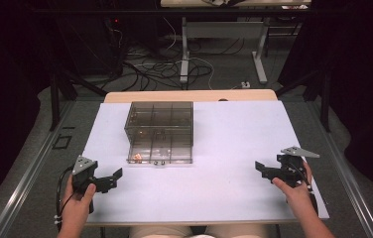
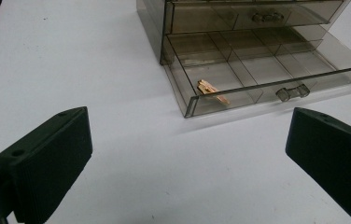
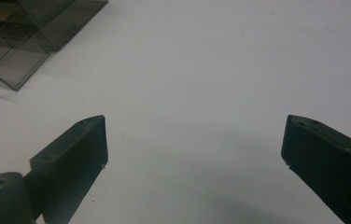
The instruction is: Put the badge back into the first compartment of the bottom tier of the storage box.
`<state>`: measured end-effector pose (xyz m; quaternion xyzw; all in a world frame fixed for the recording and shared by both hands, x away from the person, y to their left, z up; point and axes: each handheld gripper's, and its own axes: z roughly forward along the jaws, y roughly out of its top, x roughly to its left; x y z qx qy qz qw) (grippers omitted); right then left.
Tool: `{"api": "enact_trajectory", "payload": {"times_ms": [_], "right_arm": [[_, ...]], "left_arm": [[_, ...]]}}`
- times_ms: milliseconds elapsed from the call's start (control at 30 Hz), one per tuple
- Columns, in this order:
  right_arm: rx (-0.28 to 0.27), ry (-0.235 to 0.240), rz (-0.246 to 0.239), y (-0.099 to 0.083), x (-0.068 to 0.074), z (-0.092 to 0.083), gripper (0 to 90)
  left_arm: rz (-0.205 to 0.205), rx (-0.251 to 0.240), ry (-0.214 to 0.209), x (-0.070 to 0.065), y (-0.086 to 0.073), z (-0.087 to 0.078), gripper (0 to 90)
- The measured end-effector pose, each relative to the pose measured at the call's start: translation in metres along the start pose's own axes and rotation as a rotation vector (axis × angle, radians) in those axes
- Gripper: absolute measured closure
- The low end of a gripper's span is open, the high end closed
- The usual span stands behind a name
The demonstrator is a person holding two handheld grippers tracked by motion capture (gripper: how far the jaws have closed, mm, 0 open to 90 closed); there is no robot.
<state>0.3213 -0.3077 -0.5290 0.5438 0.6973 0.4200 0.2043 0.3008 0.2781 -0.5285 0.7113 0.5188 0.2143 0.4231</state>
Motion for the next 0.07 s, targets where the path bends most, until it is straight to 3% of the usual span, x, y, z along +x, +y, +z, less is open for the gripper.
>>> {"api": "enact_trajectory", "payload": {"times_ms": [67], "right_arm": [[0.002,0.001,0.01,-0.0003,0.0001,0.0004,6.6]], "left_arm": [[-0.001,-0.005,0.001,0.0005,0.0002,0.0004,0.7]]}}
